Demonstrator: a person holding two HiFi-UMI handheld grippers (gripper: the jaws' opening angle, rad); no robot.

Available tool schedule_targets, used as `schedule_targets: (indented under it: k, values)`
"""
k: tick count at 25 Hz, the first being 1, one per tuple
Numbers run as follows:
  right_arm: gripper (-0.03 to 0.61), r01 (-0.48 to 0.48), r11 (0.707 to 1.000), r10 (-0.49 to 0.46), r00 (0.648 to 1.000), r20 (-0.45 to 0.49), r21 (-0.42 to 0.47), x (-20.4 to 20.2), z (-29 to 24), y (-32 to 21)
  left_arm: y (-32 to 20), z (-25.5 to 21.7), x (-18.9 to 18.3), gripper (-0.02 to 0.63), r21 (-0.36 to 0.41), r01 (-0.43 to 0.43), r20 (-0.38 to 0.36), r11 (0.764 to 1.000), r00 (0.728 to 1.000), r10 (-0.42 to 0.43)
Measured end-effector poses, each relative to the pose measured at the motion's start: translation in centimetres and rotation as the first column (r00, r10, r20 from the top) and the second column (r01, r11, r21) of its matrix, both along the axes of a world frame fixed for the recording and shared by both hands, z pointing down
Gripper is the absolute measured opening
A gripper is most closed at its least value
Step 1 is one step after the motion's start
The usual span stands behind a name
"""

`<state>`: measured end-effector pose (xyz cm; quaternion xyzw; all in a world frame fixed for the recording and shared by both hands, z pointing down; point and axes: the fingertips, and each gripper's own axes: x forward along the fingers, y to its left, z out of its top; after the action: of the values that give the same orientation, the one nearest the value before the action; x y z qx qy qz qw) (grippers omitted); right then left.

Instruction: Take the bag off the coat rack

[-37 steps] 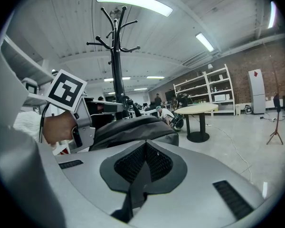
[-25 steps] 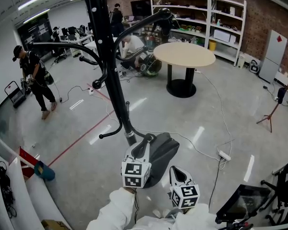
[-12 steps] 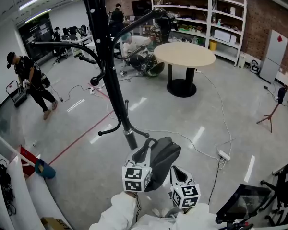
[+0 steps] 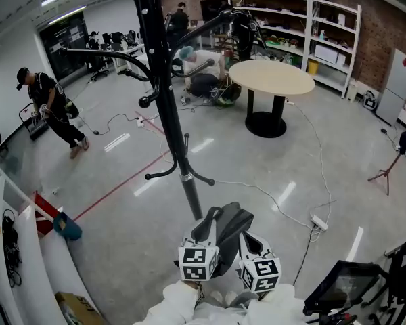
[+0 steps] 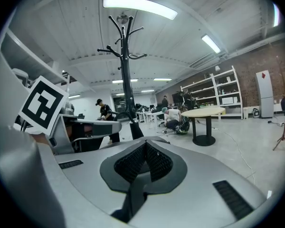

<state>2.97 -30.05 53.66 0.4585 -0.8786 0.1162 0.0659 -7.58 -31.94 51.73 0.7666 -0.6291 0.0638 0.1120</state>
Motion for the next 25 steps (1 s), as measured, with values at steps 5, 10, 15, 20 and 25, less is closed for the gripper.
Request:
schedule_targets:
  k: [5,10,15,20,25]
  values:
    - [0.011,0.052,0.998,-0.052,0.999,-0.006,0.028,-1.1,-0.6,0.6,2.3,1.1,0.2,0.043,-0.016,0.036,-0.011,0.999,0.999,-0.036]
    - [0.011,0.104,0.994,-0.104,0.995,-0.002,0.027,-2.3,-0.6,1.4,4.3,1.2,-0.2,0.043,-0.027,0.074,-0.033,0.997,0.997,-0.075]
    - [0.011,0.144,0.989,-0.144,0.990,0.002,0.024,-3.3,-0.5,2.6,6.4,0.3,-0.9,0.041,-0.016,0.113,-0.067,0.993,0.991,-0.114]
    - [0.011,0.156,0.987,-0.157,0.988,0.005,0.034,-3.9,-1.0,3.8,7.8,-0.5,-1.2,0.043,-0.001,0.143,-0.078,0.990,0.987,-0.143]
    - [0.011,0.136,0.990,-0.137,0.991,0.015,0.050,-4.1,-1.4,5.5,9.3,-0.3,-1.5,0.041,-0.016,0.155,-0.092,0.988,0.983,-0.156]
